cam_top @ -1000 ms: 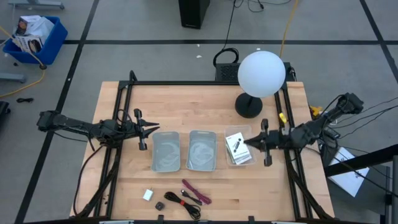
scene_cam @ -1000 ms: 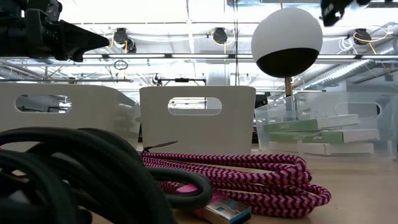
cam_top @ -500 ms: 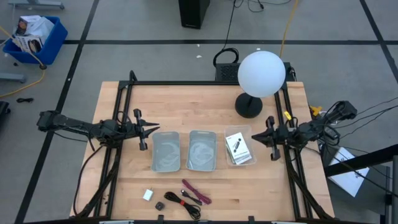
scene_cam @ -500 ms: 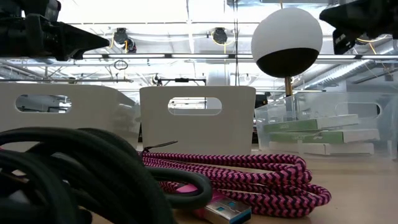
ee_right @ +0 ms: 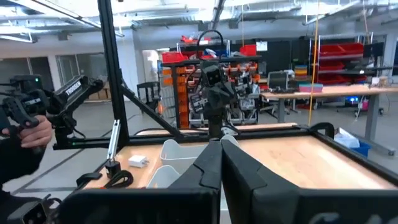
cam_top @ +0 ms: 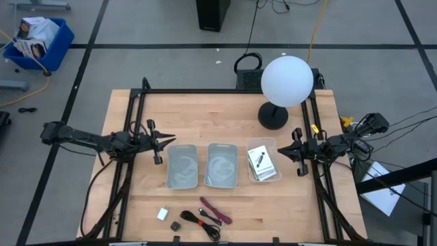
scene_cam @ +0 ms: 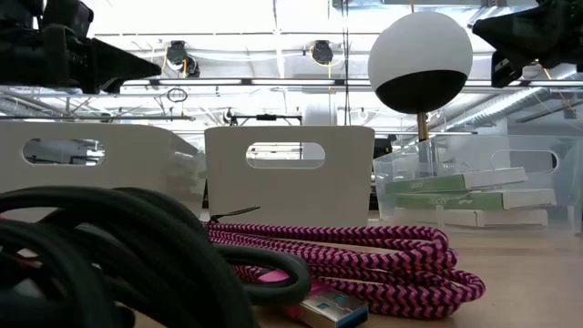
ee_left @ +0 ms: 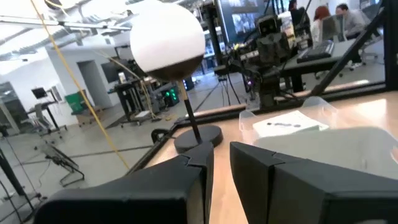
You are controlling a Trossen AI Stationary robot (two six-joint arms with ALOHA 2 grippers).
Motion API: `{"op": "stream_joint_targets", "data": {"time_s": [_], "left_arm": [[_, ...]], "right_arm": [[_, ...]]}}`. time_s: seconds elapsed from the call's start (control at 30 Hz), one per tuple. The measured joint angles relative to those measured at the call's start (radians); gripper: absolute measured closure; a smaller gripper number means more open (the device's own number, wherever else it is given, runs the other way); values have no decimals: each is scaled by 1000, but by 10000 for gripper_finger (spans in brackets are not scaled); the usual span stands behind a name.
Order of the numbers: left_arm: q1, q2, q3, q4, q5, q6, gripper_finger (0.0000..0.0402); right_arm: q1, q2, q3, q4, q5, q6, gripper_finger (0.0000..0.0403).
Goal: Pick and place items into bin
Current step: Put the pink USB cable into the right gray bin
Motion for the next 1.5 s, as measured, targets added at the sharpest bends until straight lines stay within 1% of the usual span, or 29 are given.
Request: {"op": "stream_joint_targets", "data": {"time_s": [0.1,0.3,0.47,0.6,0.7,0.87,0.93,1.07,1.2,1.33,1.5], "left_arm": [[0,0,0,-35,-7,-14,339],[0,0,0,-73,-7,-16,339],[0,0,0,-83,19,-107,339],[0,0,0,-140,33,-200,339],[0,0,0,-184,114,-255,339],[-4,0,0,-205,334,-332,339],[-18,0,0,-191,358,-360,339],[-70,11,40,-193,344,-396,339],[-137,81,100,-196,256,-389,352],[-204,215,175,-196,185,-378,391],[-285,424,306,-197,145,-378,393]], "right_arm": [[0,0,-4,7,-47,-41,403],[0,0,-5,-2,-49,-61,403],[0,0,-5,-3,-49,-66,403],[0,0,-5,-6,-48,-90,403],[0,0,-5,-6,-49,-132,403],[0,0,-5,-8,-50,-178,403],[0,0,-5,-11,-50,-177,403],[0,1,-6,-15,-50,-208,403],[0,1,-6,-9,-49,-223,403],[0,1,-6,-8,-49,-229,403],[0,1,-6,-8,-48,-250,403]]}}
